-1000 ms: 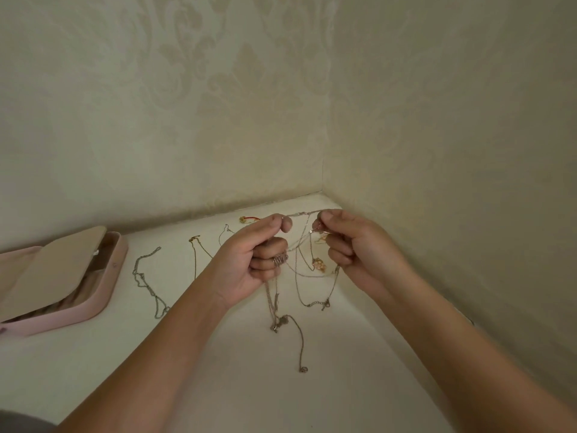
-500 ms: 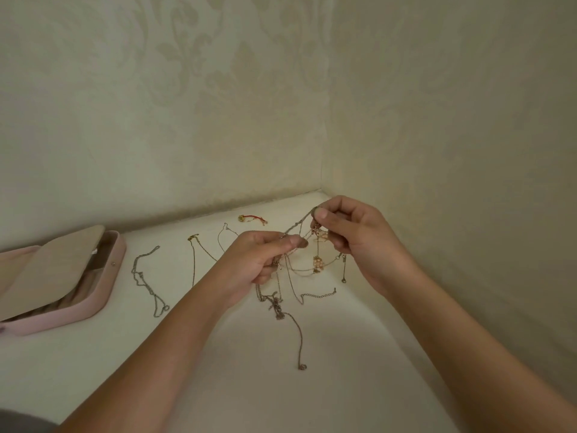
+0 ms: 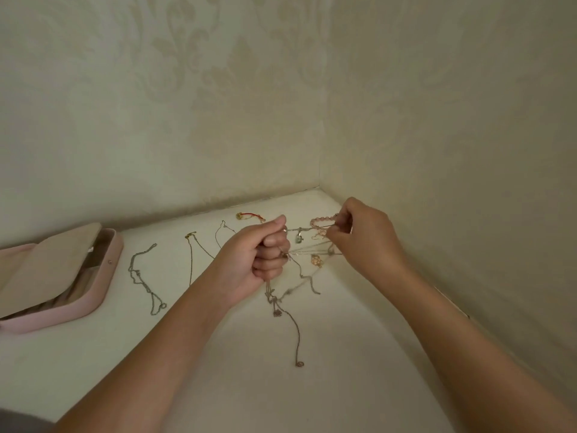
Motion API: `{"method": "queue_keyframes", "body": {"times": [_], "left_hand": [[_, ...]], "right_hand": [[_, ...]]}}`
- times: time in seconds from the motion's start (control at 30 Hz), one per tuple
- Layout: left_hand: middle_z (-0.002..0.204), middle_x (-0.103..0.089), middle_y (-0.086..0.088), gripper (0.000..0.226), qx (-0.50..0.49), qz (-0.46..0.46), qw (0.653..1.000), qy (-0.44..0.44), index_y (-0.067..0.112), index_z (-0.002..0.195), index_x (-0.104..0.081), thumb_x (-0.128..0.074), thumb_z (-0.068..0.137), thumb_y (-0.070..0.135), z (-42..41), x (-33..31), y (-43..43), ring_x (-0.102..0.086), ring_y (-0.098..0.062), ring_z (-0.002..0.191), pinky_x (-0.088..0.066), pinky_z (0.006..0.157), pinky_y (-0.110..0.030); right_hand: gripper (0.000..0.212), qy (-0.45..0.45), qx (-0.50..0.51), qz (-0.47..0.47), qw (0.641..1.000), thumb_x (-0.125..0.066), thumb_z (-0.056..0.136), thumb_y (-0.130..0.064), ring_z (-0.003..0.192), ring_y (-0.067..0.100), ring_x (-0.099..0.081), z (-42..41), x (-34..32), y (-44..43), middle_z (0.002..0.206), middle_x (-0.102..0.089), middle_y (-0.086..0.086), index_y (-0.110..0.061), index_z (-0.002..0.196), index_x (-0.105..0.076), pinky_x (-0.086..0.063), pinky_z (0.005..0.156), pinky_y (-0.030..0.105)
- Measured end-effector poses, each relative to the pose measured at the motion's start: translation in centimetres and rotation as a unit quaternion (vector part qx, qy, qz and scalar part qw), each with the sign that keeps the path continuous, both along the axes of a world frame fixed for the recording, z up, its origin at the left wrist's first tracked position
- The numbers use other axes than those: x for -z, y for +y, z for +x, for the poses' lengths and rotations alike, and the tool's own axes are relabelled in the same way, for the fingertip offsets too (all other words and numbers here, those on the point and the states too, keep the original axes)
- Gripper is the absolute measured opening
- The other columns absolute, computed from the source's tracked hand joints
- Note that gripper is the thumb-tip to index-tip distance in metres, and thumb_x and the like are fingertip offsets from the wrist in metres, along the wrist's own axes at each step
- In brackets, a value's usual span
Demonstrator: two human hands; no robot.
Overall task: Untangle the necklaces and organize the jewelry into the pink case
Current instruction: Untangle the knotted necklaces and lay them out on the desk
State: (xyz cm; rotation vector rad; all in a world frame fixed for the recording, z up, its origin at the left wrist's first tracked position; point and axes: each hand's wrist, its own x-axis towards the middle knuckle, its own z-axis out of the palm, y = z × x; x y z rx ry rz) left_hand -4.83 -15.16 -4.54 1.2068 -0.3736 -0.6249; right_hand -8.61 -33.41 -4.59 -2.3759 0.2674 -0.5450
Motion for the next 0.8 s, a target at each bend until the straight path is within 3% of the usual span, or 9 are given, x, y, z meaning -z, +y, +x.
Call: {"method": "queue_keyframes", "body": {"times": [0.07, 0.13, 0.23, 0.3, 0.37, 0.47, 0.63, 0.8], "left_hand": [[0.043, -0.022, 0.012, 0.045, 0.026, 0.008, 1.000, -0.001, 0.024, 0.043, -0.040, -0.057, 0.083, 0.037, -0.2, 0.2, -0.2, -0.011, -0.005, 0.040, -0.010, 0.040, -0.018], [0.045, -0.021, 0.011, 0.041, 0.025, 0.021, 0.999, -0.018, 0.024, 0.044, -0.039, -0.051, 0.081, 0.035, -0.3, 0.3, -0.4, -0.011, -0.005, 0.042, -0.012, 0.039, -0.017], [0.048, -0.022, 0.010, 0.039, 0.002, 0.027, 0.999, -0.044, 0.023, 0.045, -0.038, -0.054, 0.079, 0.031, -0.2, 0.5, -0.6, -0.016, -0.003, 0.042, -0.016, 0.039, -0.015], [0.048, -0.024, 0.011, 0.038, -0.017, 0.030, 0.998, -0.056, 0.023, 0.045, -0.038, -0.056, 0.078, 0.028, -0.1, 0.5, -0.6, -0.017, -0.004, 0.042, -0.017, 0.040, -0.016], [0.049, -0.026, 0.010, 0.037, -0.034, 0.029, 0.997, -0.065, 0.023, 0.044, -0.039, -0.057, 0.077, 0.027, 0.1, 0.6, -0.5, -0.019, -0.004, 0.044, -0.017, 0.042, -0.017], [0.054, -0.029, 0.008, 0.035, -0.053, 0.021, 0.996, -0.066, 0.024, 0.045, -0.041, -0.057, 0.076, 0.027, 0.5, 0.6, -0.2, -0.026, -0.006, 0.049, -0.024, 0.043, -0.016], [0.079, -0.055, 0.001, 0.035, -0.053, -0.072, 0.996, -0.016, 0.020, 0.043, -0.047, -0.070, 0.069, 0.022, 1.3, 1.1, 0.4, -0.049, -0.007, 0.059, -0.040, 0.051, -0.018], [0.063, -0.055, 0.001, 0.036, -0.009, -0.127, 0.992, -0.008, 0.021, 0.048, -0.052, -0.083, 0.059, 0.037, 1.5, 1.0, 0.5, -0.059, -0.013, 0.067, -0.050, 0.070, -0.026]], "right_hand": [[0.009, 0.017, 0.019, 0.057, 0.998, -0.062, 0.088, -0.014, 0.058, 0.006, -0.046, 0.6, 0.4, -0.9, 0.070, -0.053, -0.010, -0.014, 0.081, -0.057, -0.037, 0.051, 0.020], [0.009, 0.027, 0.008, 0.208, 0.978, -0.069, 0.087, -0.014, 0.051, 0.008, -0.041, 0.9, 0.3, -1.8, 0.067, -0.053, -0.005, -0.009, 0.082, -0.063, -0.033, 0.047, 0.015], [0.018, 0.040, -0.014, 0.423, 0.905, -0.062, 0.093, -0.019, 0.039, 0.007, -0.036, 0.9, -0.2, -2.3, 0.065, -0.050, 0.004, -0.008, 0.079, -0.063, -0.029, 0.038, 0.016], [0.028, 0.061, -0.029, 0.504, 0.861, -0.057, 0.095, -0.032, 0.034, 0.004, -0.035, 0.7, -0.5, -2.1, 0.058, -0.049, 0.001, -0.011, 0.078, -0.061, -0.028, 0.035, 0.015], [0.037, 0.106, -0.050, 0.523, 0.845, -0.052, 0.095, -0.043, 0.032, 0.004, -0.033, 0.5, -0.8, -1.8, 0.052, -0.049, -0.001, -0.013, 0.074, -0.060, -0.025, 0.033, 0.014], [0.043, 0.150, -0.089, 0.497, 0.850, -0.048, 0.095, -0.049, 0.031, 0.005, -0.029, 0.0, -1.3, -1.6, 0.045, -0.047, -0.003, -0.014, 0.071, -0.060, -0.022, 0.035, 0.015], [0.033, 0.136, -0.144, 0.486, 0.851, -0.055, 0.094, -0.034, 0.031, 0.005, -0.028, -0.1, -1.6, -2.3, 0.044, -0.048, -0.002, -0.010, 0.072, -0.060, -0.021, 0.035, 0.015], [0.012, 0.124, -0.188, 0.531, 0.817, -0.063, 0.080, -0.022, 0.033, 0.000, -0.034, 0.1, -1.3, -2.5, 0.057, -0.061, -0.002, -0.011, 0.076, -0.061, -0.024, 0.033, 0.011]]}}
